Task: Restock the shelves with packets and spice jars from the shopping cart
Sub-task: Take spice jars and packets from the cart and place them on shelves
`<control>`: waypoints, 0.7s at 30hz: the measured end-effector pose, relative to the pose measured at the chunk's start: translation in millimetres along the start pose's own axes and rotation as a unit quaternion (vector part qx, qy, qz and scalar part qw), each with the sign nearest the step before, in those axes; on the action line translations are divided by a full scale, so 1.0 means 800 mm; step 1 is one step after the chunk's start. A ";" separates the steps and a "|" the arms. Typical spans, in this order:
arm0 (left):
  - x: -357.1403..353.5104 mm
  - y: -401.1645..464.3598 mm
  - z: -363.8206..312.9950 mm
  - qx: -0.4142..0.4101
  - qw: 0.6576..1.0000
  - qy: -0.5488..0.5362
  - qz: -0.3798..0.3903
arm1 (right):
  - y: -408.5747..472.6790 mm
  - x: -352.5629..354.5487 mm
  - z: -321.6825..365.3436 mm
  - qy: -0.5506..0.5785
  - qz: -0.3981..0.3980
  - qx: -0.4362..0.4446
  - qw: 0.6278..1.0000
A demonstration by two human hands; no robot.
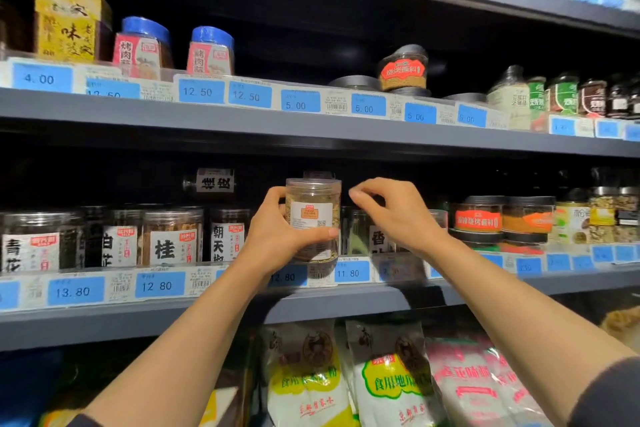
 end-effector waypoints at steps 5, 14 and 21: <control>-0.006 -0.004 -0.006 -0.007 0.996 -0.066 0.065 | -0.005 -0.007 0.040 0.321 0.219 -0.065 0.919; -0.011 -0.015 -0.005 -0.056 0.997 0.054 0.021 | 0.002 -0.012 0.059 0.125 0.044 -0.125 0.983; 0.001 -0.007 -0.006 0.003 0.978 -0.150 0.147 | -0.004 0.019 0.036 0.377 0.263 -0.143 0.877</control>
Point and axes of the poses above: each hand's wrist, its own y-axis towards the middle knuckle, its own x-axis out of the back of the hand, z = x × y, the point moved 3 cm from there along y, towards the middle knuckle, and after that the axes turned 7 degrees about -x, right-handed, at the moved point
